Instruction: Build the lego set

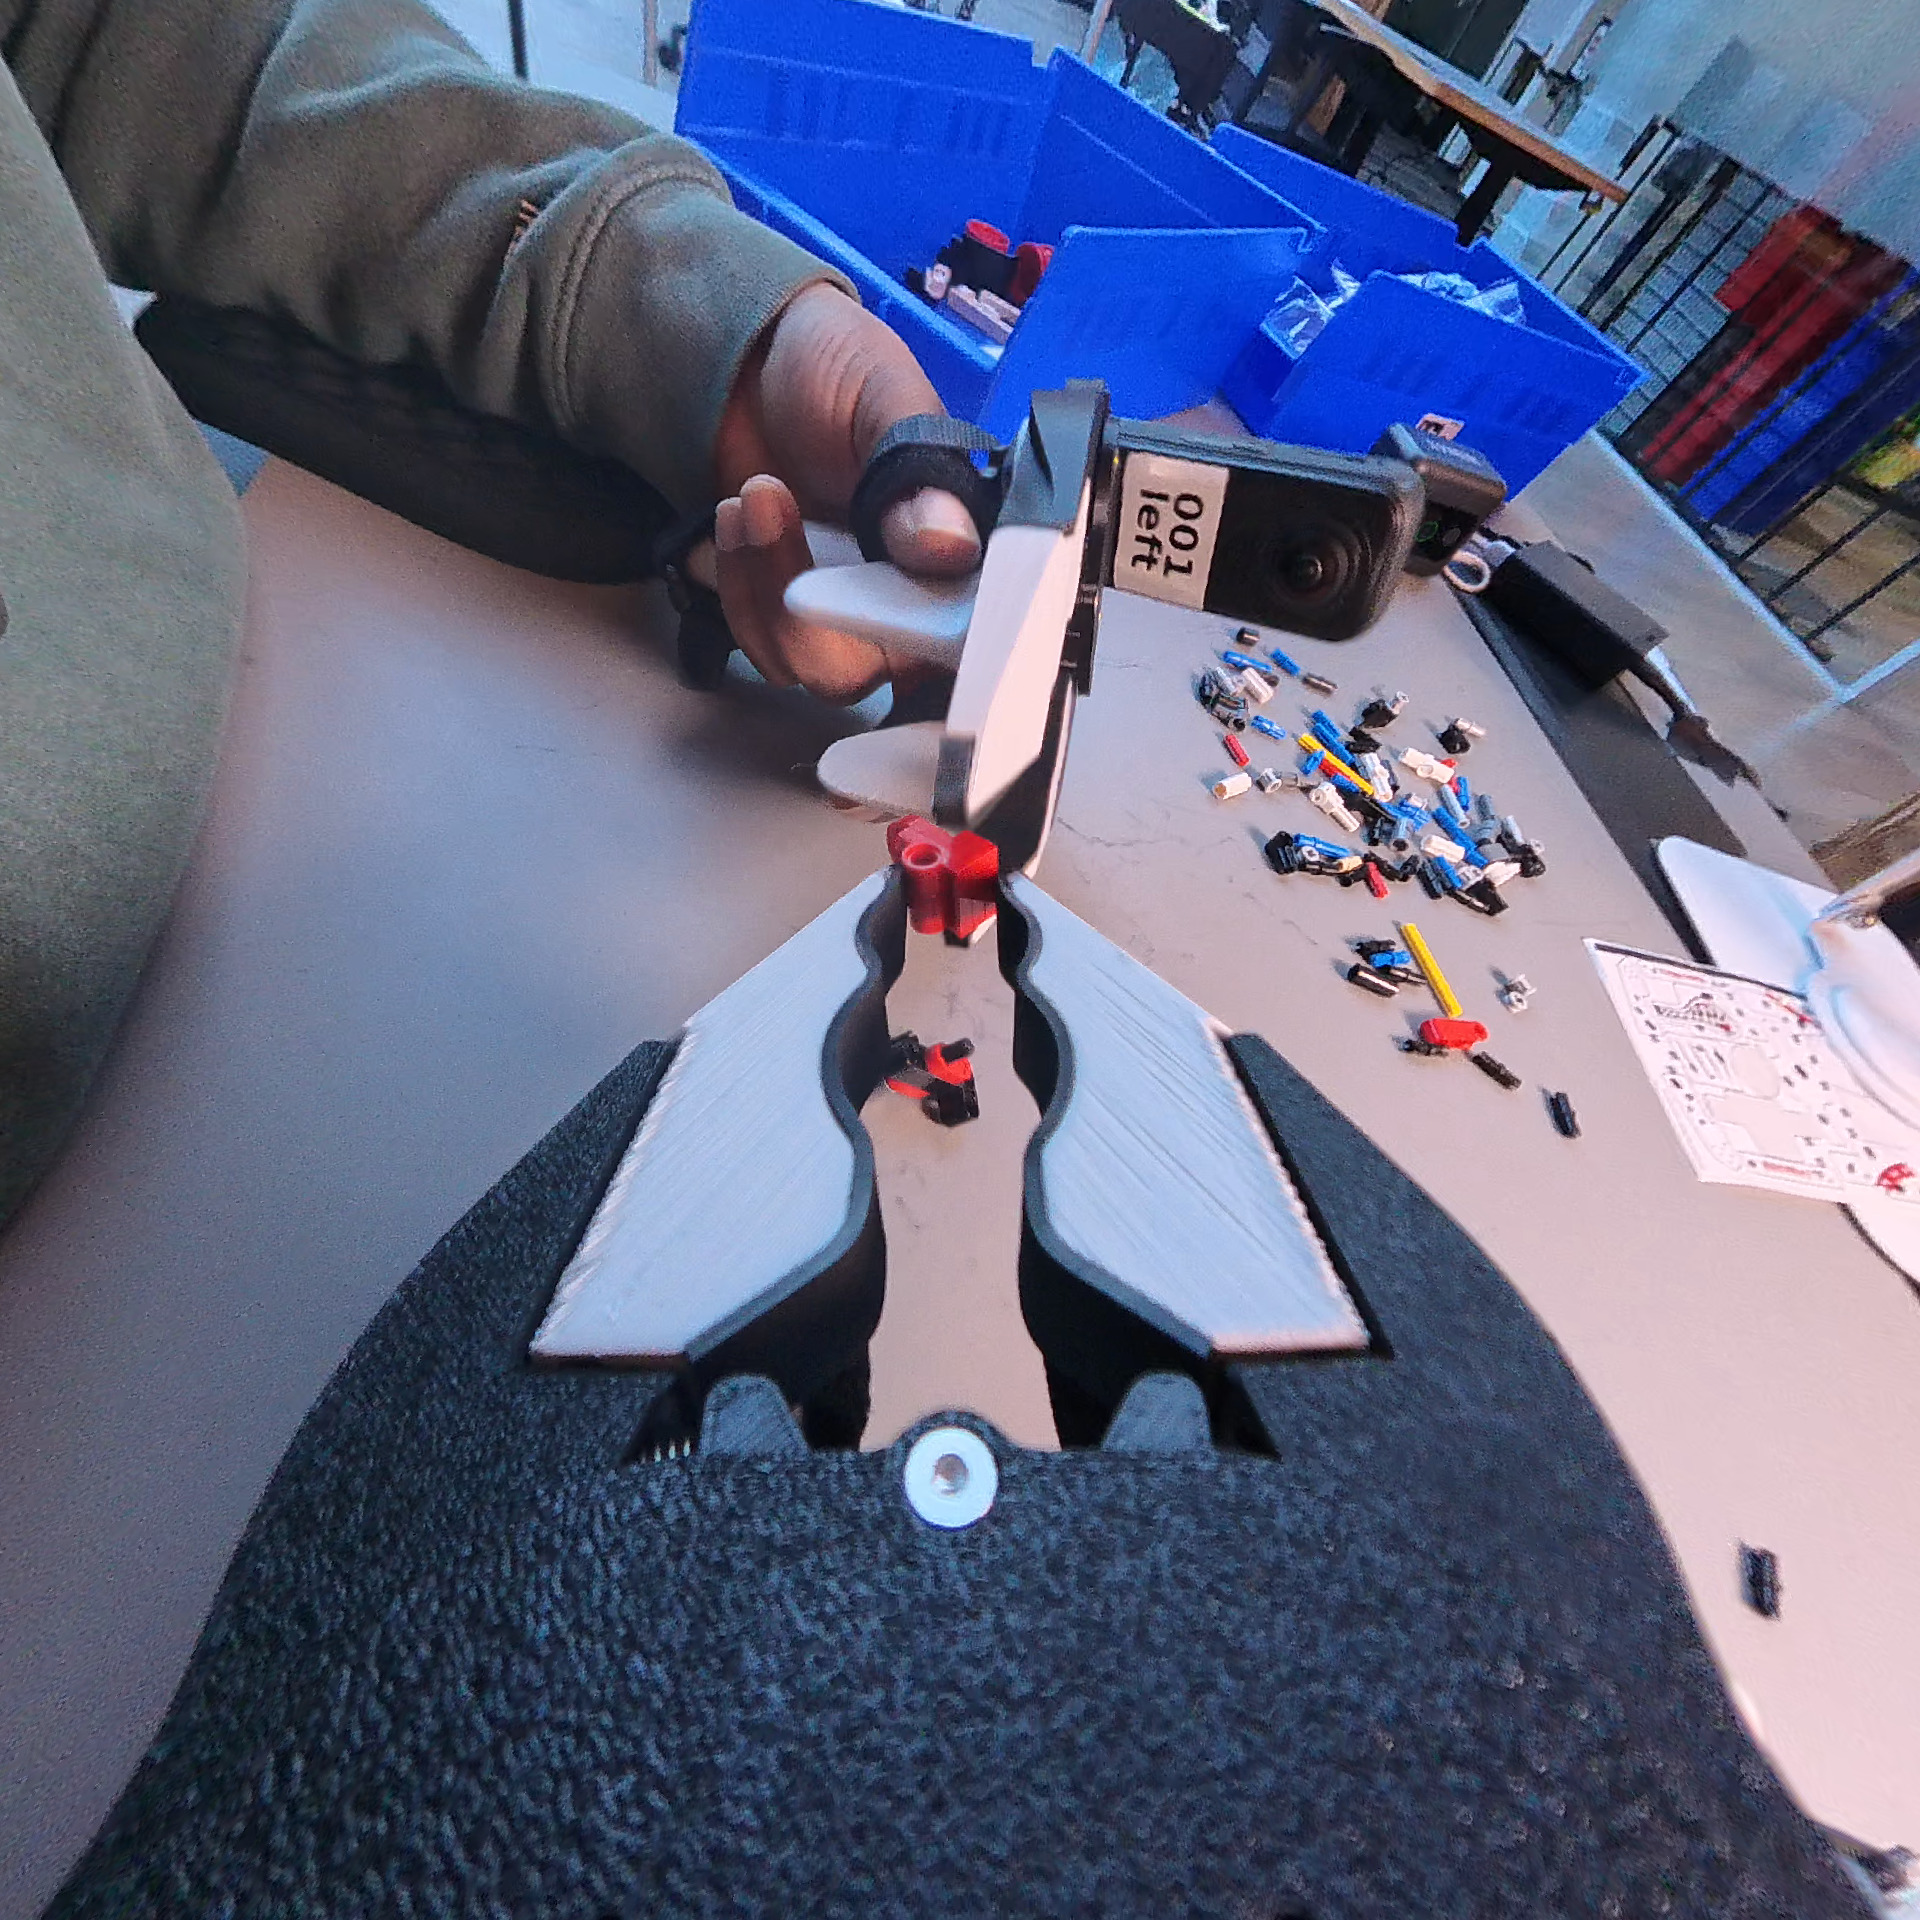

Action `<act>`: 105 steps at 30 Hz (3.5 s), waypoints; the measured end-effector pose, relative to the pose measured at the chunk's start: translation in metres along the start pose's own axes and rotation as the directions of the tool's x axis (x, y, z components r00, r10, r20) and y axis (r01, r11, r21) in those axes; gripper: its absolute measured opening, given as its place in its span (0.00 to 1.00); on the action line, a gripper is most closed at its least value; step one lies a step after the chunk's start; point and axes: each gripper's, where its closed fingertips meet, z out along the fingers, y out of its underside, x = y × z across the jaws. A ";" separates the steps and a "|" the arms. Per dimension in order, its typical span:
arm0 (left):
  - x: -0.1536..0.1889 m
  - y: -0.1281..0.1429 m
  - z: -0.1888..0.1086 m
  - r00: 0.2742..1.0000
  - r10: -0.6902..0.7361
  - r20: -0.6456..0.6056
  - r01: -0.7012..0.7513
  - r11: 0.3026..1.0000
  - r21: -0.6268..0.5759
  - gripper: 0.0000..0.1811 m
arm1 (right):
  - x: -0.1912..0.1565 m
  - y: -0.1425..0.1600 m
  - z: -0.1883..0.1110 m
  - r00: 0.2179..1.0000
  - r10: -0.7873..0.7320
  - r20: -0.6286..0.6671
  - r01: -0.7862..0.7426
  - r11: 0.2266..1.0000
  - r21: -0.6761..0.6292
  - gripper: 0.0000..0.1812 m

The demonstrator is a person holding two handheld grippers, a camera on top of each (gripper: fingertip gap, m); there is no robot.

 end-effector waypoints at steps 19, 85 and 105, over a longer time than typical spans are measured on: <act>-0.032 0.005 -0.029 0.746 0.463 0.479 -0.392 0.886 -0.247 0.02 | 0.010 0.021 0.022 0.923 0.312 0.224 -0.297 0.950 -0.100 0.10; -0.054 0.014 -0.022 0.701 0.373 0.608 -0.278 0.928 -0.249 0.03 | -0.004 0.051 0.020 0.631 0.122 0.766 0.401 0.794 -0.456 0.07; -0.059 0.014 -0.025 0.723 0.262 0.639 -0.235 0.963 -0.128 0.02 | -0.007 0.043 0.006 0.835 -0.097 0.542 0.360 0.841 -0.403 0.23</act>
